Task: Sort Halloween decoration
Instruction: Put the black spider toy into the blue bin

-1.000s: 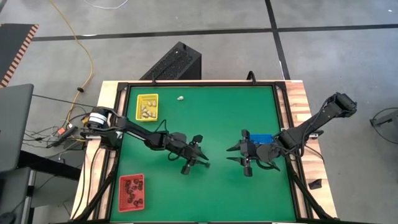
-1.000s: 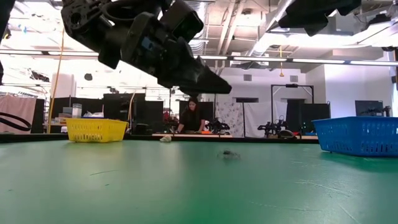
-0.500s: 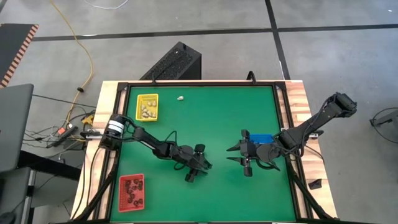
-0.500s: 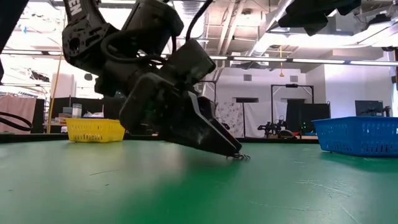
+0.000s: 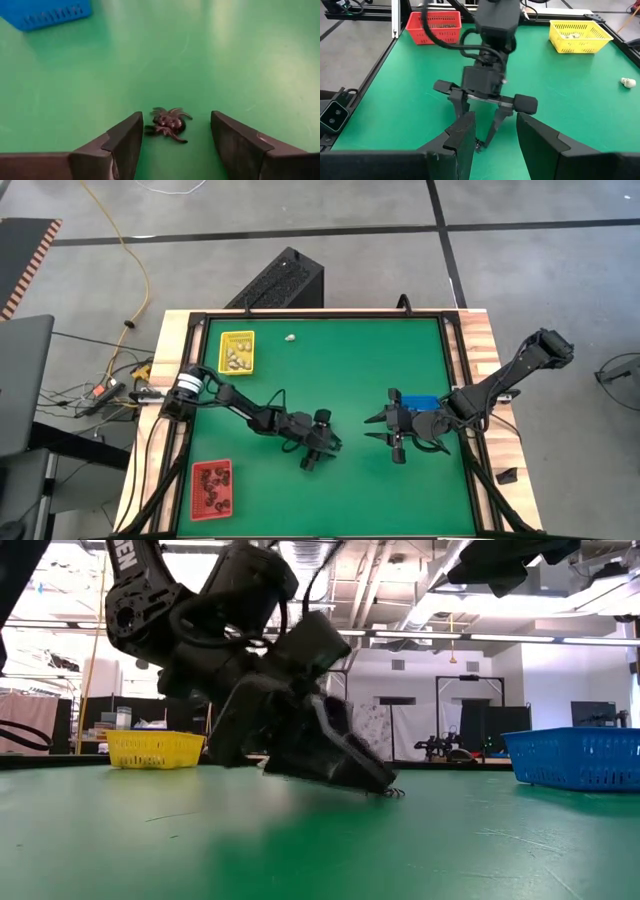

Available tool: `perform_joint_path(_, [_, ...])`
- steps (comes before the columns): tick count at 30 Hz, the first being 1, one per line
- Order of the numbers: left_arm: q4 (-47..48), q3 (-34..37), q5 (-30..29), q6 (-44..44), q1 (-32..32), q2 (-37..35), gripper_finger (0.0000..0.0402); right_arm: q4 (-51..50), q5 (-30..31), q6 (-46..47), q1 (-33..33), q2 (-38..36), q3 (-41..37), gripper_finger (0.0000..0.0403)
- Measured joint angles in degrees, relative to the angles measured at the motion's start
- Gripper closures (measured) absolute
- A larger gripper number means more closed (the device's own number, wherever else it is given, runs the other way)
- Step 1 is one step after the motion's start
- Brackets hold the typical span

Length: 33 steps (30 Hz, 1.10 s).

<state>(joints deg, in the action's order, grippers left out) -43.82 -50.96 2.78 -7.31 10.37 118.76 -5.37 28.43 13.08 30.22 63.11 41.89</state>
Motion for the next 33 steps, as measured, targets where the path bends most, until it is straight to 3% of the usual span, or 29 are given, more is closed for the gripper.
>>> perform_joint_path(7, [2.37,-0.04,2.51,2.91,-0.99,0.35,0.0181,0.04,-0.01,0.02,0.0,-0.02,0.0,0.023])
perform_joint_path(22, [2.92,-0.78,4.41,0.24,-0.83,0.46,0.0218,1.25,0.02,0.42,0.0,-0.01,0.0,0.023])
perform_joint_path(33, [7.22,-3.06,4.49,-0.77,-1.16,0.5,0.0223,1.22,0.04,0.42,0.0,0.0,0.0,0.023])
